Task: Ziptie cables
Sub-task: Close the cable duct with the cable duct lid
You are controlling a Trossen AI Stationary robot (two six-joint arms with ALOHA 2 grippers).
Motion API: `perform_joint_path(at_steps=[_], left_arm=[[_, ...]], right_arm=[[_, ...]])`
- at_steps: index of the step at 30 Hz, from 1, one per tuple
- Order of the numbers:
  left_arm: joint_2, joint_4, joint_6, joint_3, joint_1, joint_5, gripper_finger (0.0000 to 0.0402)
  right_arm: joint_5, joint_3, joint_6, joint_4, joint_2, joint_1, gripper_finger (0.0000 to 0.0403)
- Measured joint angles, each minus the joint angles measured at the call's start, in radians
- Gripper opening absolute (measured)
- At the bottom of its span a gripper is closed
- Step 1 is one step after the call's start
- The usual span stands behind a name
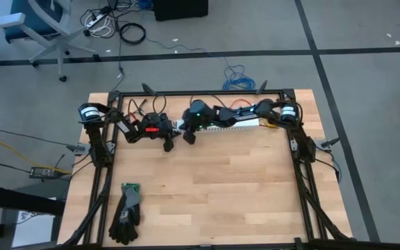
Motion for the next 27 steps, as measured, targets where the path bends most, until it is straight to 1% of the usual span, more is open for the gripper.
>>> perform_joint_path(at_steps=[2,5,9,12,15,21,24,27], left_arm=[[0.000,0.000,-0.002,0.000,0.000,0.004,0.0055],[0.000,0.000,-0.003,0.002,-0.001,0.007,0.0055],[0.000,0.002,0.006,0.002,-0.001,0.004,0.0064],[0.000,0.002,0.029,0.002,-0.001,0.010,0.0082],[0.000,0.008,0.016,0.001,-0.001,0.013,0.0110],[0.001,0.021,-0.005,0.000,-0.001,0.063,0.0165],[0.001,0.019,-0.004,0.000,-0.001,0.038,0.0181],[0.001,0.024,-0.003,-0.002,0.000,0.029,0.0187]], right_arm=[[0.014,0.017,-0.032,-0.007,-0.008,0.007,0.0000],[0.065,0.006,-0.069,-0.023,-0.057,0.016,0.0000],[0.073,-0.016,-0.077,-0.063,-0.135,0.019,0.0000],[0.081,-0.054,-0.078,-0.085,-0.162,0.028,0.0000],[0.077,-0.081,-0.071,-0.087,-0.192,0.034,0.0000],[0.107,-0.102,-0.062,-0.089,-0.203,0.041,0.0000],[0.107,-0.101,-0.060,-0.084,-0.203,0.041,0.0000],[0.106,-0.101,-0.053,-0.087,-0.203,0.042,0.0000]])
